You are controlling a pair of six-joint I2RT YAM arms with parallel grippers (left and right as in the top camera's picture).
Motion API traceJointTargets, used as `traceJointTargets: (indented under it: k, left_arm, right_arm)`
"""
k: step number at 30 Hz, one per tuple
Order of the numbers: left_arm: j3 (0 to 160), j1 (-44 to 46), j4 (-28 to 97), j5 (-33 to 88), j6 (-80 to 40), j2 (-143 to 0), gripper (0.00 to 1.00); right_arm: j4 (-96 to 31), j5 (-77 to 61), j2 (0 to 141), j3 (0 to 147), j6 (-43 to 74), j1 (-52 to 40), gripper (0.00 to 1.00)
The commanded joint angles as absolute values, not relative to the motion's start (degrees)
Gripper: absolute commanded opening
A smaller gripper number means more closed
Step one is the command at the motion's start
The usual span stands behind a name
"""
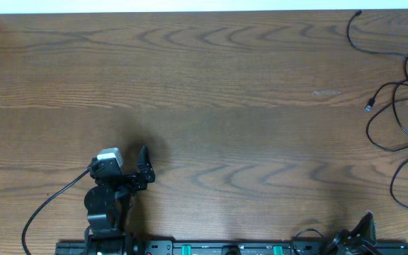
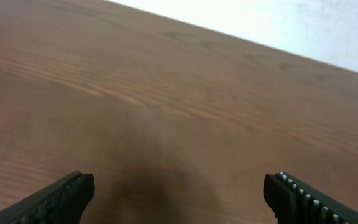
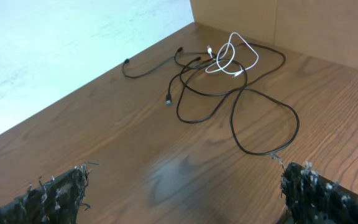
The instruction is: Untangle cables
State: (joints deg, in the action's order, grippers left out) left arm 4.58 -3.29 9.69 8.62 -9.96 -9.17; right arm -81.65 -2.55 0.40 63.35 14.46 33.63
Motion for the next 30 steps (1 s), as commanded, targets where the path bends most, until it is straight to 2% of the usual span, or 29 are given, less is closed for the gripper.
traceJointTargets:
  k: [1, 12, 23, 30]
  left_arm:
    - [3.09, -3.53, 10.15, 7.88, -8.60, -10.87, 0.93]
    - [3.09, -3.46, 10.13, 7.88, -8.60, -13.50, 0.93]
    - [3.09, -3.46, 10.13, 7.88, -8.60, -0.43, 0.92]
    - [3.11, -3.46, 10.11, 7.86, -8.60, -0.10, 0.92]
  right_arm:
    - [-81.73, -2.07, 0.82, 63.44, 14.74, 32.91, 0.99]
    - [-81.73, -2.07, 0.82, 63.44, 14.74, 32.91, 0.99]
    - [-81.73, -2.07, 0.82, 63.44, 14.74, 32.91, 0.99]
    - [-81.73, -2.07, 0.82, 63.44, 14.74, 32.91, 0.99]
